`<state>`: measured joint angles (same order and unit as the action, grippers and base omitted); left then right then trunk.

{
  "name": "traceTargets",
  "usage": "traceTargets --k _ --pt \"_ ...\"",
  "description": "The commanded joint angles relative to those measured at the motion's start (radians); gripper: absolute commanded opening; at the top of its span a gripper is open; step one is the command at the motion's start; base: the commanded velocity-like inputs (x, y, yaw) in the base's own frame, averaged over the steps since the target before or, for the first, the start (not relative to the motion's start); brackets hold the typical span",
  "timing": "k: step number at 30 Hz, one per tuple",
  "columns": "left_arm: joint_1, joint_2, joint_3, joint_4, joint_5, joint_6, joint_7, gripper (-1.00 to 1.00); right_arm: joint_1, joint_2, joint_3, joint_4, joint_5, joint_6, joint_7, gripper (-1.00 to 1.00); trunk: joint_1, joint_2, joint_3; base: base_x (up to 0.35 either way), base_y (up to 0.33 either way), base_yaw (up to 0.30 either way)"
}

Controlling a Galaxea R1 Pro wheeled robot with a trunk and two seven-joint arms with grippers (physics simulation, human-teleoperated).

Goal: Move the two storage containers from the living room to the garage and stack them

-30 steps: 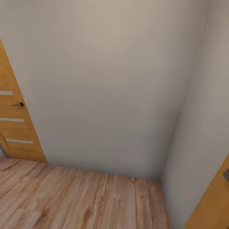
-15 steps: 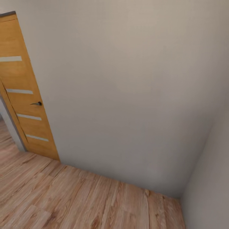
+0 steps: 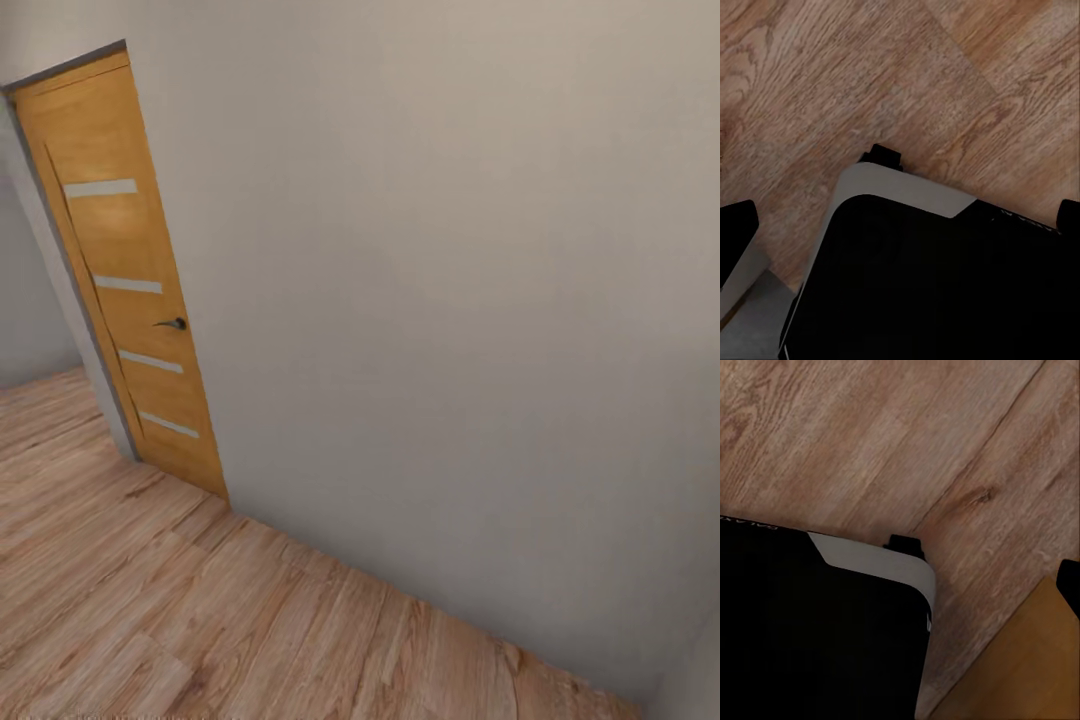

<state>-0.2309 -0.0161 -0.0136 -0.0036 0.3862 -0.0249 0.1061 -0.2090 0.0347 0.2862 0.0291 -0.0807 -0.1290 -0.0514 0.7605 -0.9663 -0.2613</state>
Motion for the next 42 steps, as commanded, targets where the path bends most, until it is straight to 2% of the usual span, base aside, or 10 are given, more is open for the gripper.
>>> traceTargets --k 1,38,42 --pt "-0.001 0.0 -0.002 0.001 0.005 -0.003 0.003 1.0 -0.001 0.001 0.008 0.003 -0.008 -0.006 -0.002 1.0 0.0 -0.001 -0.001 0.008 0.0 0.3" --pt "-0.001 -0.002 -0.002 0.001 0.005 -0.003 0.003 1.0 -0.001 -0.001 0.008 0.003 -0.008 -0.006 -0.002 1.0 0.0 -0.001 -0.001 0.0 0.0 0.3" --pt "-0.001 -0.001 -0.002 0.001 0.004 -0.002 0.003 1.0 -0.001 -0.001 0.008 0.003 -0.008 -0.006 -0.003 1.0 0.0 -0.001 -0.001 0.172 0.0 0.3"
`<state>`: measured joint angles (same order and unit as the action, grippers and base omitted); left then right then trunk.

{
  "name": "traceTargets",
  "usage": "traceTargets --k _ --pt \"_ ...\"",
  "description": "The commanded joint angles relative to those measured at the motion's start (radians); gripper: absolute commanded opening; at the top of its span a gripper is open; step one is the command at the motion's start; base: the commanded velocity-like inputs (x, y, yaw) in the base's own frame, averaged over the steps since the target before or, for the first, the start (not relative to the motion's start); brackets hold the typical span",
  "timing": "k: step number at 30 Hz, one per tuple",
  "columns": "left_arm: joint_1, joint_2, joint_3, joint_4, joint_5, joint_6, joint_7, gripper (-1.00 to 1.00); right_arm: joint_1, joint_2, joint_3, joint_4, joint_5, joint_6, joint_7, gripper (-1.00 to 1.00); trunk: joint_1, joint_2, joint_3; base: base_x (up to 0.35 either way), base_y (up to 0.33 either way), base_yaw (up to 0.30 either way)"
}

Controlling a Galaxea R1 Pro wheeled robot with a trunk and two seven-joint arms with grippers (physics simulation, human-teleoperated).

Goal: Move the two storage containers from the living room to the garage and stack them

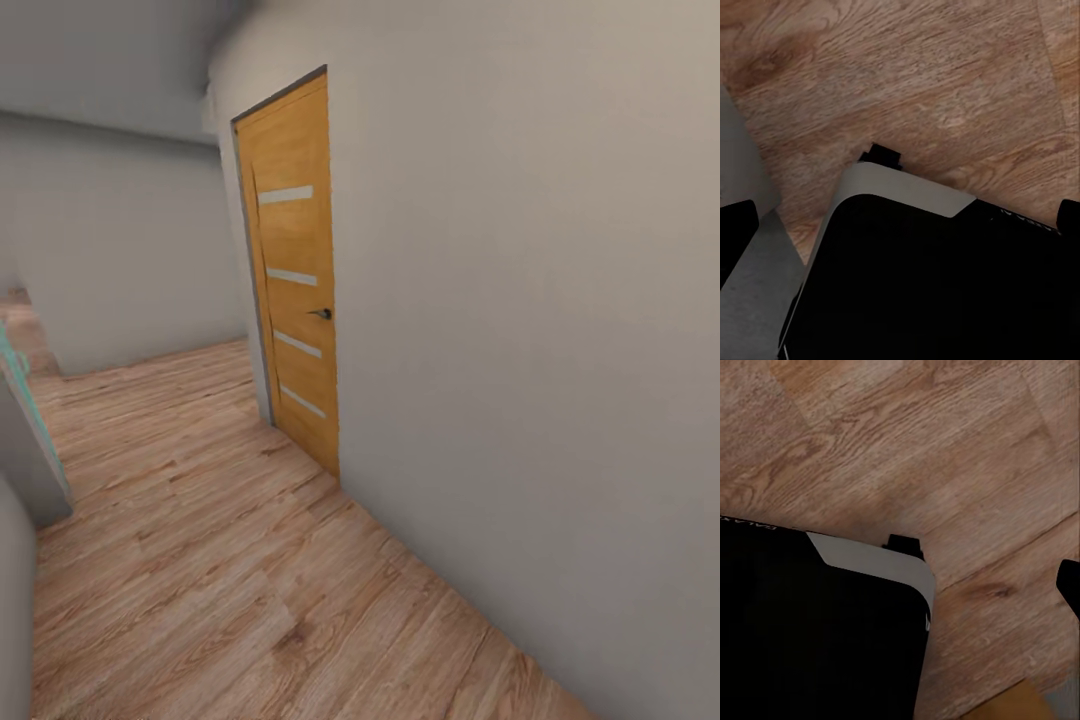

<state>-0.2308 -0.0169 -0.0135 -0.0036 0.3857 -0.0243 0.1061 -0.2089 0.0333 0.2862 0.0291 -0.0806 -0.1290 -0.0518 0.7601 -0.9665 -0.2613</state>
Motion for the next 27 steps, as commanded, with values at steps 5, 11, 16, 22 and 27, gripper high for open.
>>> traceTargets --k 5,11,16,22,27 --pt "-0.001 0.001 -0.002 0.0 0.005 -0.002 0.003 1.0 -0.001 0.0 0.008 0.003 -0.008 -0.006 -0.002 1.0 0.001 -0.001 -0.001 0.285 0.0 0.3" --pt "-0.001 0.001 -0.002 0.0 0.005 -0.002 0.003 1.0 -0.001 0.0 0.008 0.003 -0.008 -0.006 -0.002 1.0 0.001 -0.001 -0.001 0.317 0.0 0.3" --pt "-0.001 0.001 -0.002 0.0 0.005 -0.002 0.003 1.0 -0.001 0.0 0.008 0.003 -0.008 -0.006 -0.003 1.0 0.001 -0.001 -0.001 0.321 0.0 0.3" --pt "-0.001 0.002 -0.002 0.0 0.006 -0.002 0.003 1.0 -0.001 0.001 0.008 0.003 -0.008 -0.006 -0.003 1.0 0.001 -0.001 -0.001 0.322 0.0 0.3" --pt "-0.001 0.002 -0.002 0.0 0.007 -0.002 0.003 1.0 -0.001 0.0 0.008 0.003 -0.008 -0.006 -0.003 1.0 0.001 -0.001 -0.001 0.322 0.0 0.3"
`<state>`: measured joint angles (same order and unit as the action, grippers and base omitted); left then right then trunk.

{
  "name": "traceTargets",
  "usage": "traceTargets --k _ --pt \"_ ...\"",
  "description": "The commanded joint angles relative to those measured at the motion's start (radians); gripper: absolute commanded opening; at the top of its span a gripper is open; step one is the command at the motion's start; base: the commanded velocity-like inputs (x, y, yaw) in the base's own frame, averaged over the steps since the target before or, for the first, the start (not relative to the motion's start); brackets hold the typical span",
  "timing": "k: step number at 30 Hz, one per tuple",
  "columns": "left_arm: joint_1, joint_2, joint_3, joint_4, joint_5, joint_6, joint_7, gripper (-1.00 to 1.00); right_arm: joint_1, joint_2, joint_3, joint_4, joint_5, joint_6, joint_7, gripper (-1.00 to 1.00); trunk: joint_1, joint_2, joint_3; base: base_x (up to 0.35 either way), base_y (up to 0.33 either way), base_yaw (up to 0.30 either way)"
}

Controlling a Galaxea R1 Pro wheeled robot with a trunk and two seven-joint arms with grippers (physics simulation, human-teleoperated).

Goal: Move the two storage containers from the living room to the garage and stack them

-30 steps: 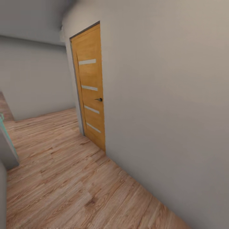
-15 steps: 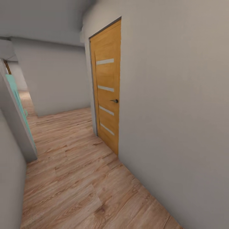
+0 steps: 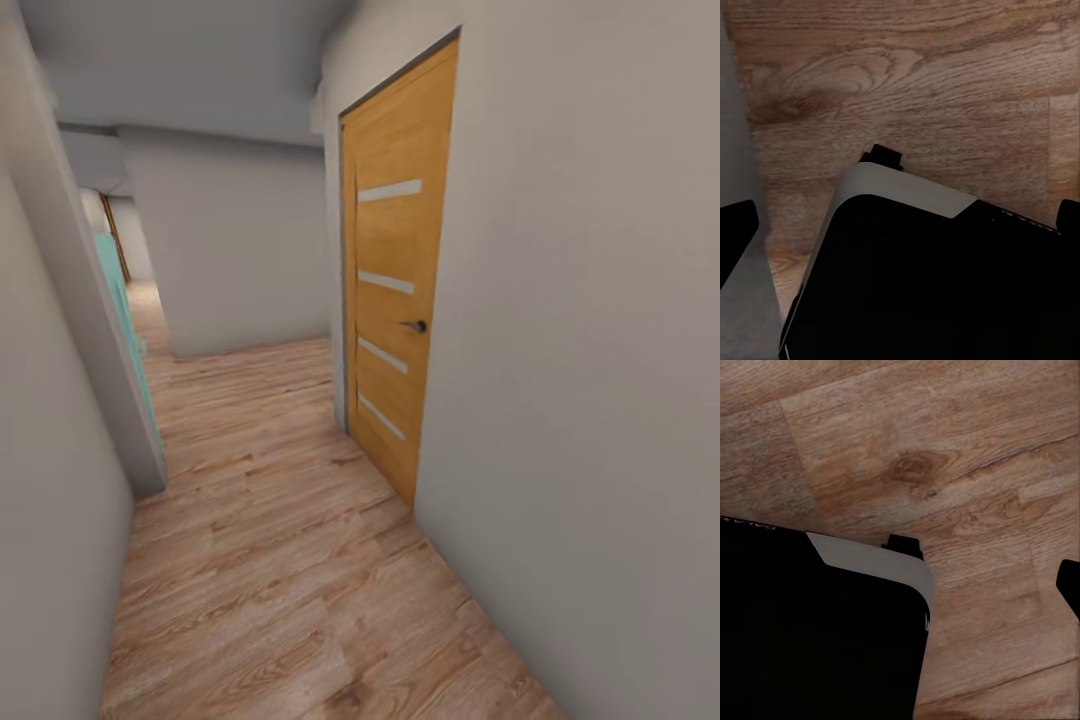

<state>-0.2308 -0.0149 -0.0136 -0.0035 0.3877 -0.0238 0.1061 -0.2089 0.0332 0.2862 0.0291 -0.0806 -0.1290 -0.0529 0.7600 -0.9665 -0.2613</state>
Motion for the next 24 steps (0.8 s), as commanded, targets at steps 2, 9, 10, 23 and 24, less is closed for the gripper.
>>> traceTargets --k 2,9,10,23,24 --pt "-0.001 0.0 -0.002 0.0 0.005 -0.003 0.003 1.0 -0.001 0.001 0.008 0.003 -0.008 -0.006 -0.002 1.0 0.001 -0.001 -0.001 0.322 0.0 0.3" --pt "-0.001 0.0 -0.002 0.0 0.005 -0.002 0.003 1.0 -0.001 0.001 0.008 0.003 -0.008 -0.007 -0.002 1.0 0.001 -0.001 -0.001 0.322 0.0 0.3" --pt "-0.001 0.0 -0.002 0.0 0.005 -0.002 0.003 1.0 -0.001 0.001 0.008 0.003 -0.008 -0.007 -0.002 1.0 0.001 -0.001 -0.001 0.322 0.0 0.3" --pt "-0.001 0.0 -0.002 0.0 0.005 -0.002 0.003 1.0 -0.001 0.001 0.007 0.003 -0.009 -0.014 -0.002 1.0 0.001 -0.001 -0.001 0.322 0.0 0.145" --pt "-0.001 0.0 -0.002 0.0 0.005 -0.002 0.003 1.0 -0.001 0.001 0.007 0.003 -0.009 -0.014 -0.002 1.0 0.001 -0.001 -0.001 0.322 0.0 0.008"
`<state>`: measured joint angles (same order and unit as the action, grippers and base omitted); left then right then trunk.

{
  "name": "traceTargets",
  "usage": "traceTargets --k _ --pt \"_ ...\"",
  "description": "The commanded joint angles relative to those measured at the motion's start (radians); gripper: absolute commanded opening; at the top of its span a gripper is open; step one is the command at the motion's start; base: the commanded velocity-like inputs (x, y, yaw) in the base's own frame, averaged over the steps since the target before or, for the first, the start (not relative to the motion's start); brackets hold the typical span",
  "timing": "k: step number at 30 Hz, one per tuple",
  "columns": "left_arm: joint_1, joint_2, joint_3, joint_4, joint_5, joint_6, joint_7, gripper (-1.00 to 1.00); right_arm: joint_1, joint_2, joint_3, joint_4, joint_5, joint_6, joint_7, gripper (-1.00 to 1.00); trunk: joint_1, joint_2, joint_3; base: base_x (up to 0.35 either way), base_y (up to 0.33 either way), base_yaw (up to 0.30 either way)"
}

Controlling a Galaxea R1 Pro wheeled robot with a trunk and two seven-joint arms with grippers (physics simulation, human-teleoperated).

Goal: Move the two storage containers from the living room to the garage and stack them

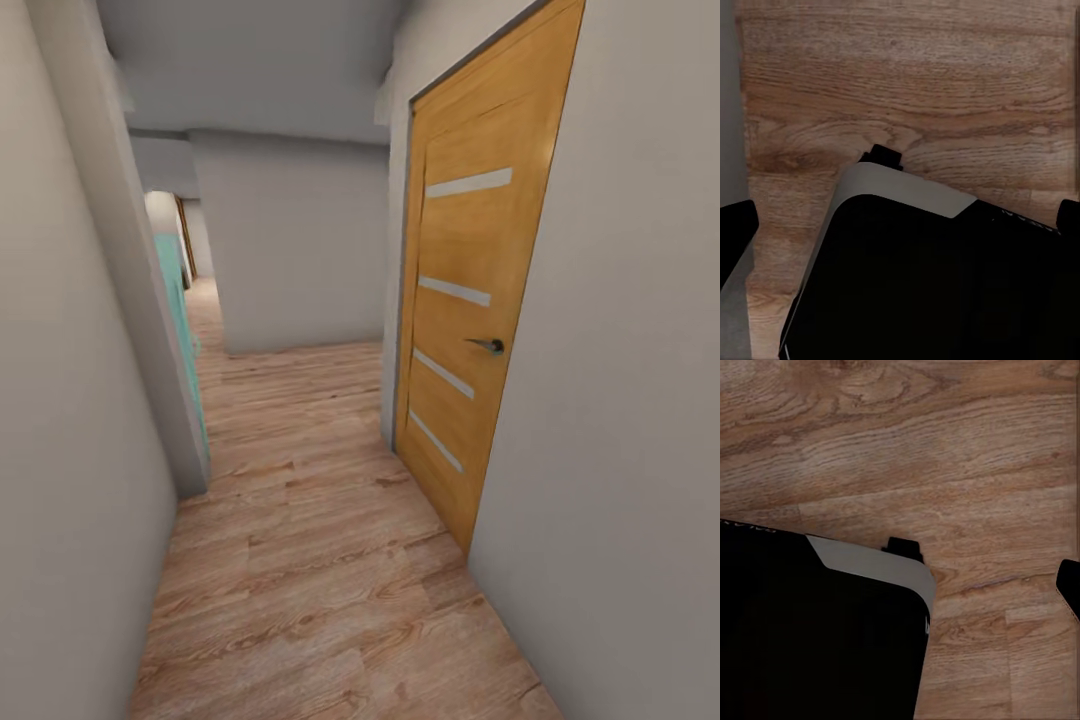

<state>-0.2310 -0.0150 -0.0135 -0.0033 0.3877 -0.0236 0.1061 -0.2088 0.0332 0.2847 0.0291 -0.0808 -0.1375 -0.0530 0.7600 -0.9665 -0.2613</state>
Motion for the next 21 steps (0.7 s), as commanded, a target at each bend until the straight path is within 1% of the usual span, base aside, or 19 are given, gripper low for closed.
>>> traceTargets --k 1,7,13,21 --pt "-0.001 0.0 -0.002 0.0 0.005 -0.002 0.003 1.0 -0.001 0.001 0.008 0.003 -0.008 -0.006 -0.002 1.0 0.001 -0.001 -0.001 0.322 0.0 0.006" --pt "-0.001 0.0 -0.002 0.0 0.004 -0.002 0.003 1.0 -0.001 0.001 0.008 0.003 -0.008 -0.005 -0.002 1.0 0.001 -0.001 -0.001 0.322 0.0 0.023" --pt "-0.001 0.0 -0.002 0.0 0.004 -0.002 0.003 1.0 -0.001 0.001 0.006 0.003 -0.017 -0.006 0.0 1.0 0.001 -0.001 -0.001 0.322 0.0 0.179" --pt "-0.001 0.0 -0.002 0.0 0.005 -0.002 0.003 1.0 -0.001 0.001 0.007 0.003 -0.008 -0.006 0.009 1.0 0.001 -0.001 -0.001 0.321 0.0 0.028"
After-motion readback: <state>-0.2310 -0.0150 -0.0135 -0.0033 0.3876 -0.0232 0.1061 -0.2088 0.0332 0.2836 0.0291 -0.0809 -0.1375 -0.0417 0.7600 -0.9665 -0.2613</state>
